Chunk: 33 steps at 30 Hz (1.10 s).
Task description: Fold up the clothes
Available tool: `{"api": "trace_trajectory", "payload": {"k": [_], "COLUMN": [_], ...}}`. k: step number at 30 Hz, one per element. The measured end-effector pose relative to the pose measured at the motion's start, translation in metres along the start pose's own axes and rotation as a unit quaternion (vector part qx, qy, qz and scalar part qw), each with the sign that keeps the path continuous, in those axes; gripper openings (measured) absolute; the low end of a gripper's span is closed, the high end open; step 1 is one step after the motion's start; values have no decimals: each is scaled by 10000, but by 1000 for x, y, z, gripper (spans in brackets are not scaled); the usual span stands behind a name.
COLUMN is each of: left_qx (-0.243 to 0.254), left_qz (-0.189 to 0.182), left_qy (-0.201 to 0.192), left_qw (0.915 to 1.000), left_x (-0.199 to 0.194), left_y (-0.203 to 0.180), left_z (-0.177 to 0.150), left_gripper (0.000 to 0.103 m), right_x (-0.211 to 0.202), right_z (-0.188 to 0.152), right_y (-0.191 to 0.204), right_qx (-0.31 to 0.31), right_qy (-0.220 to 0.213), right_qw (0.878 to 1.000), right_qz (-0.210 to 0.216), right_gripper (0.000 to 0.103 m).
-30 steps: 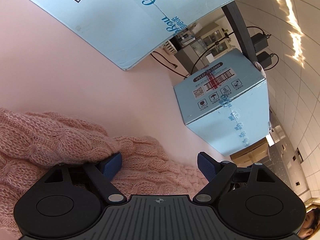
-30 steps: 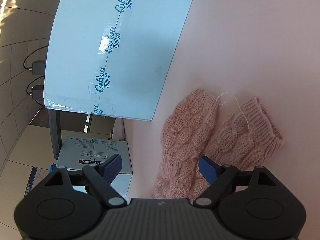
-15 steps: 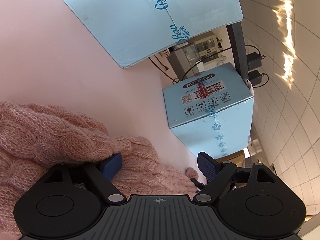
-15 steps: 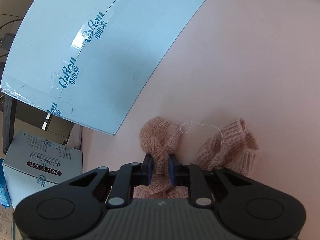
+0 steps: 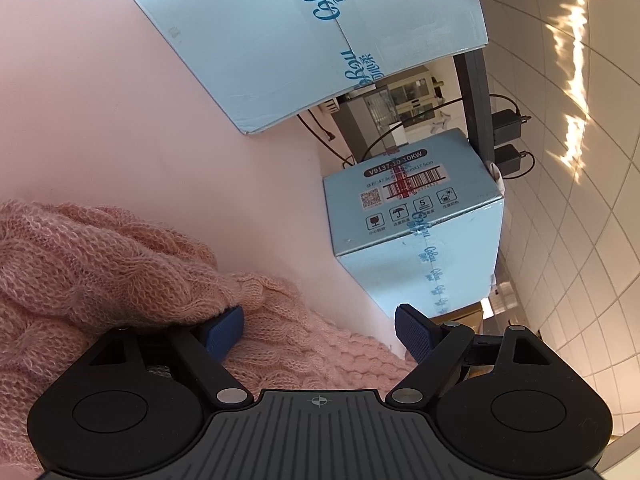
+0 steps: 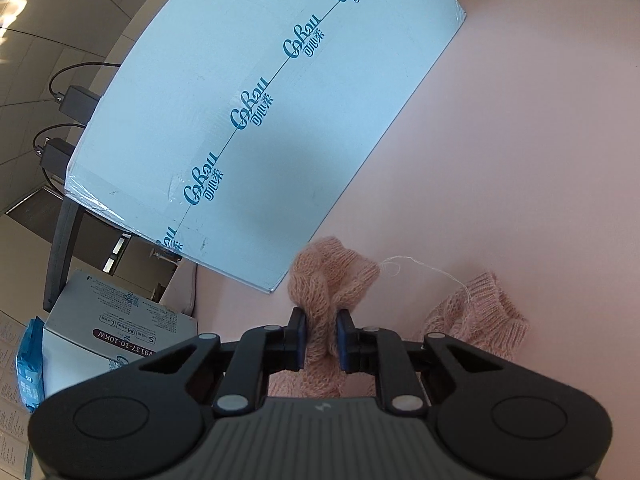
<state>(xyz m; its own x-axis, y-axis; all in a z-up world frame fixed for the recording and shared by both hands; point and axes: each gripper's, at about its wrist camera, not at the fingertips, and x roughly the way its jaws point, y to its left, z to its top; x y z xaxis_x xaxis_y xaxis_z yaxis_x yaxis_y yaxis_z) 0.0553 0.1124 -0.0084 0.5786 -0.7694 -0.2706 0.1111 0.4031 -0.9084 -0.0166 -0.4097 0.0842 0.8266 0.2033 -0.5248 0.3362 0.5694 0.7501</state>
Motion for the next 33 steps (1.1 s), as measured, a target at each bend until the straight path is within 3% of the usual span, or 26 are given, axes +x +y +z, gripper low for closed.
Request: {"api": "trace_trajectory", "payload": {"k": [6, 9, 15, 18, 26, 33], "left_qx": [-51, -84, -143, -203, -255, -225], "left_qz": [-33, -47, -75, -102, -121, -109], "left_qy": [-5, -10, -14, -16, -20, -27], "left_qw": [10000, 10000, 9999, 9997, 9996, 9997], "left_x": [-1, -1, -3, -3, -4, -2], "left_y": [1, 2, 3, 5, 5, 3], "left_z": [0, 0, 2, 2, 2, 1], "left_gripper": [85, 85, 85, 85, 85, 85], "right_x": [-39, -53, -22, -15, -28, -8], "right_z": [-7, -12, -12, -15, -11, -6], "right_y": [9, 5, -32, -43, -18, -35], "right_qx": [213, 338, 1241, 1578, 1024, 1191], "right_qy": [-95, -269, -64, -4, -659, -539], "right_qw": [9997, 9989, 9874, 9813, 9923, 9867], "right_qz": [57, -190, -983, -1101, -204, -967], "right_gripper": [21, 25, 35, 42, 68, 72]}}
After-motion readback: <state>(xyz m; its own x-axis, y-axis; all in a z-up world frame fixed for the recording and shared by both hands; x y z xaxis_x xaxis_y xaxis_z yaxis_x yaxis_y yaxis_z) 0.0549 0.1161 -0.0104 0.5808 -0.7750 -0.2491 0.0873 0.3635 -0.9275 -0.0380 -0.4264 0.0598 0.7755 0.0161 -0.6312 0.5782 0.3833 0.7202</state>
